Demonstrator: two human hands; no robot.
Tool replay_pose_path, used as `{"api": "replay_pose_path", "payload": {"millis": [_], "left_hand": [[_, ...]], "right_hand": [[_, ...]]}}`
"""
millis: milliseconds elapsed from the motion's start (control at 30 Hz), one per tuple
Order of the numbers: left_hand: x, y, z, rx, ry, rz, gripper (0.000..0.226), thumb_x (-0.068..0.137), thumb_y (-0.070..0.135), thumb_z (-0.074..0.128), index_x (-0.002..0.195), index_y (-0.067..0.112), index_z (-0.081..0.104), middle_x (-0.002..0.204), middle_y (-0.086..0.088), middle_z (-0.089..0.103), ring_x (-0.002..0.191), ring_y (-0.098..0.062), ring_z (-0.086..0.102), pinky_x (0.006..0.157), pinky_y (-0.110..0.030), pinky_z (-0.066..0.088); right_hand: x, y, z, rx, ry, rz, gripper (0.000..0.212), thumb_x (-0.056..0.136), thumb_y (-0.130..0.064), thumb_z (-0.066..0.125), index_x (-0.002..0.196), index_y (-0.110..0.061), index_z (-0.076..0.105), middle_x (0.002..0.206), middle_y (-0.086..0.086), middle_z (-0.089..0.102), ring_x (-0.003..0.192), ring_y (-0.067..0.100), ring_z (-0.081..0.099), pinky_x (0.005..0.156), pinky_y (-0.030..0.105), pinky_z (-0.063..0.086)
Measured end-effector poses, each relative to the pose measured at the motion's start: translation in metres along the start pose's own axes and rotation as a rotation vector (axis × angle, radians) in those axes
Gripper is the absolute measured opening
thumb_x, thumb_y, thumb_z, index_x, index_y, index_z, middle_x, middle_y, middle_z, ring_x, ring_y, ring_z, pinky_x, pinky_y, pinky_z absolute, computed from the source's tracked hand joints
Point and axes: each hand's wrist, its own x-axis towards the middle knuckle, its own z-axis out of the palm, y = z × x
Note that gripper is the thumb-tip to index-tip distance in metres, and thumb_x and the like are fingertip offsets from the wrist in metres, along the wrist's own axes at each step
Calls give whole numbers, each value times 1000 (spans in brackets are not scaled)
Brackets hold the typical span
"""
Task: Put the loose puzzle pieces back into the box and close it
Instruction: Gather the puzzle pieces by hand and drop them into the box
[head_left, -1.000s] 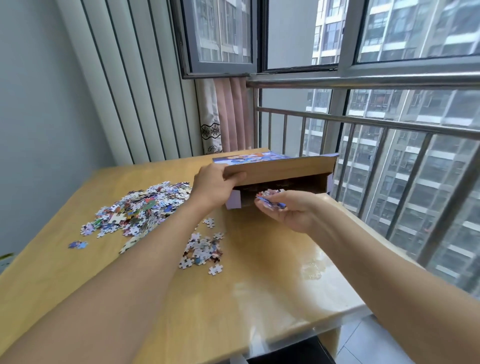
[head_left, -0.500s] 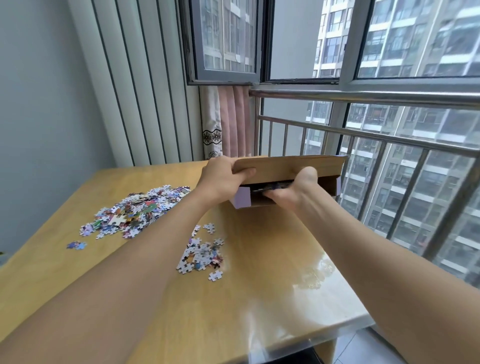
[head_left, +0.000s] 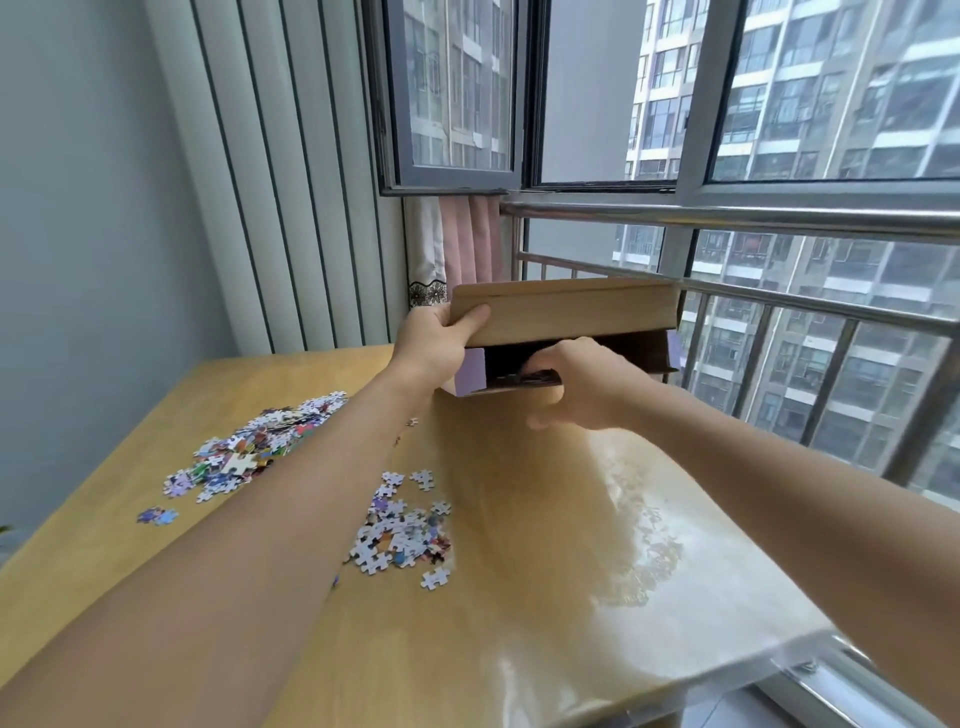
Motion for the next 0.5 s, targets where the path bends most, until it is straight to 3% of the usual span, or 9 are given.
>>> {"api": "replay_pose_path", "payload": {"millis": [67, 100, 133, 200, 333, 433, 500], "left_hand": [[0, 5, 3, -134, 39, -43, 13, 97, 34, 66, 94, 23, 73, 99, 11, 75, 103, -10, 69, 101, -29, 50], [0, 9, 4, -182, 80, -58, 20, 97, 36, 64, 89, 19, 71, 95, 11, 73, 96, -10, 67, 96, -23, 51], [1, 13, 4, -205, 131, -53, 30, 98, 39, 62, 84, 13, 65, 88, 8, 68, 87, -11, 62, 85, -17, 50], [5, 22, 2, -190, 199, 15, 37, 99, 43, 58, 85, 9, 57, 79, -4, 51, 75, -14, 48, 68, -20, 44], [4, 22, -1, -84, 128, 53, 45, 100, 45, 56, 84, 3, 58, 76, 0, 54, 70, -12, 50, 70, -28, 41], [-2, 10, -1, -61, 85, 40, 28, 100, 41, 58, 89, 19, 72, 96, 6, 74, 95, -16, 67, 91, -33, 51], [-5, 3, -3, -42, 32, 34, 21, 100, 39, 59, 93, 26, 74, 103, 9, 76, 106, -14, 67, 100, -33, 50]], "right_hand": [[-3, 3, -1, -272, 165, -83, 19, 91, -13, 62, 106, -21, 70, 99, 1, 70, 86, 29, 66, 65, 34, 50], [-2, 7, 0, -335, 261, -114, 20, 89, -5, 58, 97, -20, 69, 92, 1, 70, 82, 30, 66, 62, 34, 48], [1, 10, -1, -354, 350, -130, 22, 85, -1, 57, 91, -19, 68, 87, 0, 70, 80, 30, 67, 61, 34, 46], [6, 16, -7, -268, 490, -134, 19, 83, -2, 61, 88, -18, 70, 83, 0, 71, 78, 30, 67, 65, 35, 49], [6, 14, -15, -179, 485, -143, 15, 94, -15, 60, 86, -19, 73, 85, 1, 71, 74, 27, 66, 64, 33, 53], [5, 13, -13, -216, 388, -118, 22, 95, -14, 58, 75, -19, 66, 79, 1, 68, 70, 27, 62, 60, 32, 50], [3, 11, -11, -230, 306, -101, 23, 94, -15, 56, 72, -19, 62, 76, 1, 65, 68, 28, 59, 61, 35, 51]]}}
